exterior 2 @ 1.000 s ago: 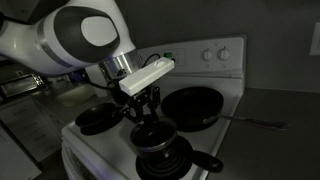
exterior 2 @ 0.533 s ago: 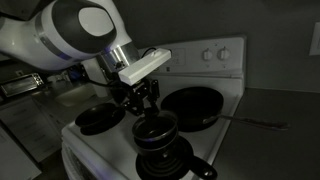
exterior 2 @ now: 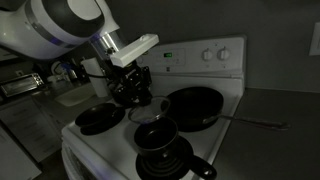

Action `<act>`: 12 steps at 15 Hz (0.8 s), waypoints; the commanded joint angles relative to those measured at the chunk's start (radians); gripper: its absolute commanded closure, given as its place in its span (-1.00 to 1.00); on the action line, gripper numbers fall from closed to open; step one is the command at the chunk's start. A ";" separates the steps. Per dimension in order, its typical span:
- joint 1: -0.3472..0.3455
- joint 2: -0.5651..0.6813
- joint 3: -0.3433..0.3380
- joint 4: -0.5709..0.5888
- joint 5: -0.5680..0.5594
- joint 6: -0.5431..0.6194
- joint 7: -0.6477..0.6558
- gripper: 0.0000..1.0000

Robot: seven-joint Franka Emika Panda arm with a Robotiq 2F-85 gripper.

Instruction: Remove the lid from the pot on the right front plate of the stove

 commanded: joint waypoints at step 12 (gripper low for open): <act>0.072 0.020 0.113 0.042 0.063 0.051 0.124 0.71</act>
